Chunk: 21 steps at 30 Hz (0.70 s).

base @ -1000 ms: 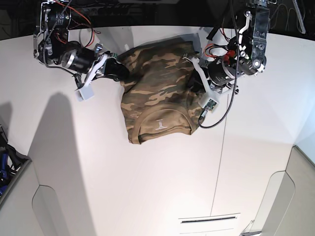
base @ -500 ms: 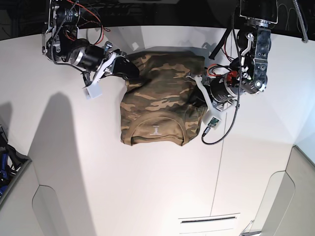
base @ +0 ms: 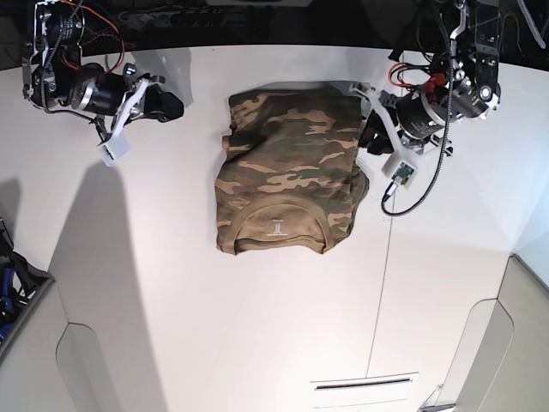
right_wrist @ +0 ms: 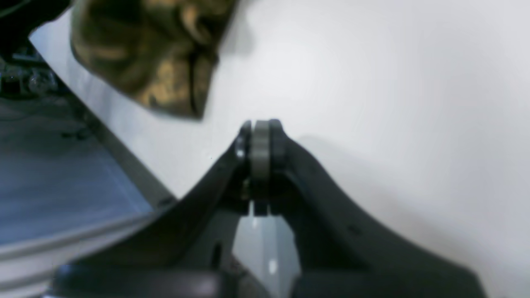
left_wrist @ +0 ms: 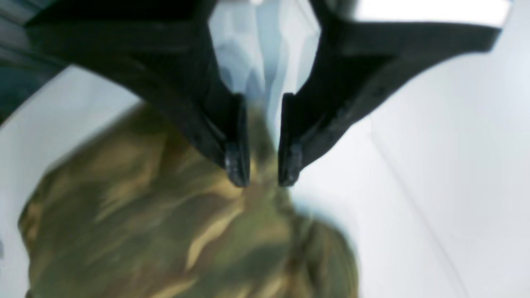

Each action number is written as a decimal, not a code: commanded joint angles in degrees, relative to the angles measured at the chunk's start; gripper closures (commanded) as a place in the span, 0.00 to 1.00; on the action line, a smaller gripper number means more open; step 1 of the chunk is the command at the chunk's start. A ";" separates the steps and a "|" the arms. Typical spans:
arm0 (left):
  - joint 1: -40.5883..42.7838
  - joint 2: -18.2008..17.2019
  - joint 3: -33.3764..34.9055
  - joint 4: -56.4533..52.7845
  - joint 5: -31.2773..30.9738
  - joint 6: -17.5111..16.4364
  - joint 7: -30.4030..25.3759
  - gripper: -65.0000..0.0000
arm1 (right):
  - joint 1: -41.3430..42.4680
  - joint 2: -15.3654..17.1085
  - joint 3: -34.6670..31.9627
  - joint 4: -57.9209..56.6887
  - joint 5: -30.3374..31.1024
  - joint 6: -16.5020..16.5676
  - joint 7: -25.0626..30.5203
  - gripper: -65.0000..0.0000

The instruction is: Fold the T-shirt properly

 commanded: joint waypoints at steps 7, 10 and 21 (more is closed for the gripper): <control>10.49 -0.42 -6.69 7.61 -0.83 -1.51 0.11 0.80 | -3.45 6.97 0.31 1.03 5.77 0.35 -1.75 1.00; 15.58 -0.42 -7.87 8.83 -0.81 -1.51 0.11 0.80 | -5.51 8.59 0.28 1.03 8.00 0.37 -2.78 1.00; 34.64 -0.39 -7.80 8.83 1.46 -1.73 0.98 0.80 | -15.91 14.45 0.24 1.01 15.37 0.28 -7.28 1.00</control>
